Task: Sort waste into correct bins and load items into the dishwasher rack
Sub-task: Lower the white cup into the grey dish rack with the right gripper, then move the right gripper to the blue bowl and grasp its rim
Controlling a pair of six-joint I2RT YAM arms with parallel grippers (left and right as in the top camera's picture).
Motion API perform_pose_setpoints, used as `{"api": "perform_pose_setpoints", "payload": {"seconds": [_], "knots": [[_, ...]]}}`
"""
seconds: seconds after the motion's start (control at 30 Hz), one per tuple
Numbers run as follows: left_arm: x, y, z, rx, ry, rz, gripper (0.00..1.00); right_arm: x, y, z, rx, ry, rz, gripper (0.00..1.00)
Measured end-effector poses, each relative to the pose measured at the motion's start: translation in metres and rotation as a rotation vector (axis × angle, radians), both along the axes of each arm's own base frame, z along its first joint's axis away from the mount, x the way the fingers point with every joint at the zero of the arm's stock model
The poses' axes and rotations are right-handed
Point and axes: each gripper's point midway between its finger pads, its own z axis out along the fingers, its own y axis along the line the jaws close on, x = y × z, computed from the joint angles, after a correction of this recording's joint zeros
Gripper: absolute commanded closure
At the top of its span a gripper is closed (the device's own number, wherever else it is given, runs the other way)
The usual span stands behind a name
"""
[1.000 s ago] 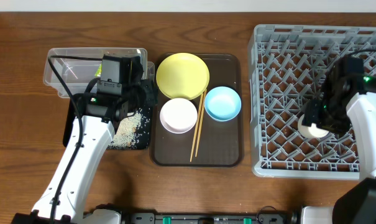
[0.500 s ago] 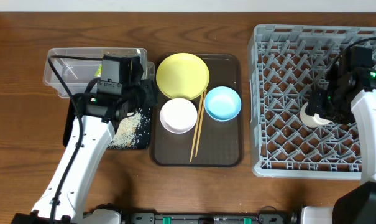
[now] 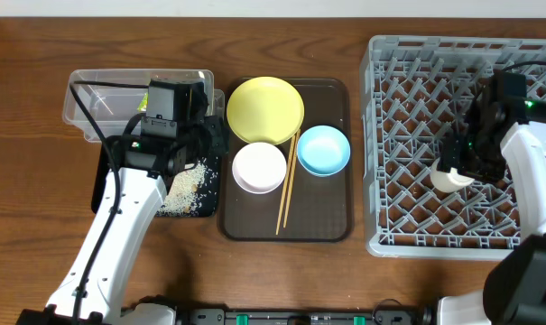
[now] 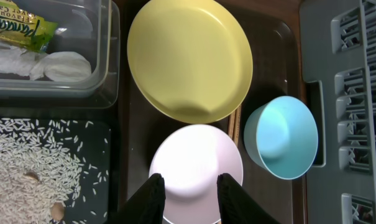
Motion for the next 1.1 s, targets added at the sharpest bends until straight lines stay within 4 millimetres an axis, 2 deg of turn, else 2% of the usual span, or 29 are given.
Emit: {"api": "perform_pose_setpoints", "payload": {"seconds": [0.07, 0.13, 0.53, 0.6, 0.7, 0.83, 0.93, 1.0, 1.1], "knots": [[0.0, 0.0, 0.0, 0.002, -0.002, -0.002, 0.62, 0.001, 0.0, -0.004, 0.001, 0.008, 0.0, 0.36], [0.0, 0.0, 0.0, 0.002, -0.002, -0.003, 0.6, 0.002, 0.0, -0.005, 0.001, 0.007, 0.002, 0.3], [-0.006, 0.001, -0.004, 0.009, 0.03, -0.002, 0.51, 0.008, 0.0, -0.005, 0.003, -0.017, 0.008, 0.29], [-0.008, 0.006, -0.008, 0.03, 0.045, 0.011, 0.5, 0.012, 0.003, -0.002, 0.02, -0.041, 0.031, 0.3], [-0.015, 0.017, -0.016, 0.085, 0.084, 0.043, 0.48, 0.034, 0.016, 0.014, 0.074, -0.154, 0.107, 0.31], [-0.024, 0.036, -0.025, 0.177, 0.132, 0.109, 0.46, 0.076, 0.054, 0.057, 0.13, -0.407, 0.298, 0.32], [-0.028, 0.048, -0.028, 0.22, 0.155, 0.167, 0.45, 0.096, 0.103, 0.086, 0.165, -0.559, 0.488, 0.32], [-0.028, 0.053, -0.029, 0.238, 0.159, 0.199, 0.45, 0.101, 0.14, 0.096, 0.187, -0.621, 0.617, 0.33], [-0.028, 0.058, -0.029, 0.25, 0.158, 0.229, 0.44, 0.103, 0.181, 0.098, 0.209, -0.663, 0.759, 0.33]]}}
